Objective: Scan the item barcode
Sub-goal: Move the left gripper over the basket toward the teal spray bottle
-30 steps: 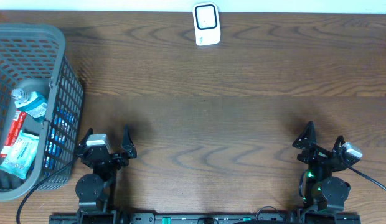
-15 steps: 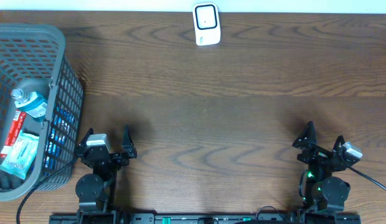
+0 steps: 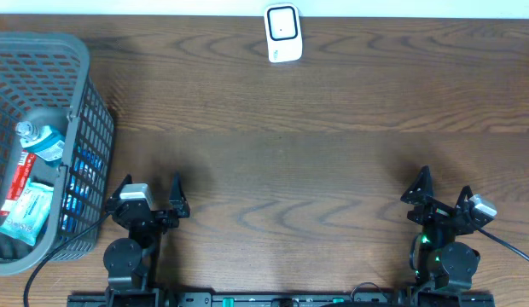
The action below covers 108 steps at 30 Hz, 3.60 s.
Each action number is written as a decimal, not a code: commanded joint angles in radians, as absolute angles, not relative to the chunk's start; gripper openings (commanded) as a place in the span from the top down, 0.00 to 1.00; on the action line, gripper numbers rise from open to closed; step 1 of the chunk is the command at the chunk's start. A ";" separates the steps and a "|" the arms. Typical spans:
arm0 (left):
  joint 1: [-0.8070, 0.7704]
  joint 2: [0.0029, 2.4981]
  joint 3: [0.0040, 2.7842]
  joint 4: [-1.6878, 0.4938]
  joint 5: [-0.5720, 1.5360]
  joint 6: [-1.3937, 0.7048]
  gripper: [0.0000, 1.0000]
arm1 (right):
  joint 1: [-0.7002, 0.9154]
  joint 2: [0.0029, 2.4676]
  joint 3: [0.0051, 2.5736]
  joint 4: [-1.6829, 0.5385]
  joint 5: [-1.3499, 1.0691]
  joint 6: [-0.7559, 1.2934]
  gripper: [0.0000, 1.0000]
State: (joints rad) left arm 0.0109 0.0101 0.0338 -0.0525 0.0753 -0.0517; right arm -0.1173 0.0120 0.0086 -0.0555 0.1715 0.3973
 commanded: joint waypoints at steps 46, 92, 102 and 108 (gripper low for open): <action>0.081 1.246 1.731 -0.947 0.323 -0.324 0.02 | -0.103 0.009 0.006 -0.057 0.174 0.384 0.01; 0.597 1.882 1.918 -1.299 -0.124 -1.192 0.02 | -0.103 0.009 0.006 -0.057 0.174 0.384 0.01; 0.602 1.971 1.918 -1.261 -0.121 -1.210 0.02 | -0.103 0.009 0.006 -0.057 0.174 0.384 0.01; 0.602 2.019 1.918 -1.232 -0.120 -1.210 0.02 | -0.103 0.009 0.006 -0.057 0.174 0.384 0.01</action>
State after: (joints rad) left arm 0.5957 2.0006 1.9091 -1.2354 -0.1047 -1.2015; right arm -0.1173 0.0128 0.0086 -0.0555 0.1715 0.3973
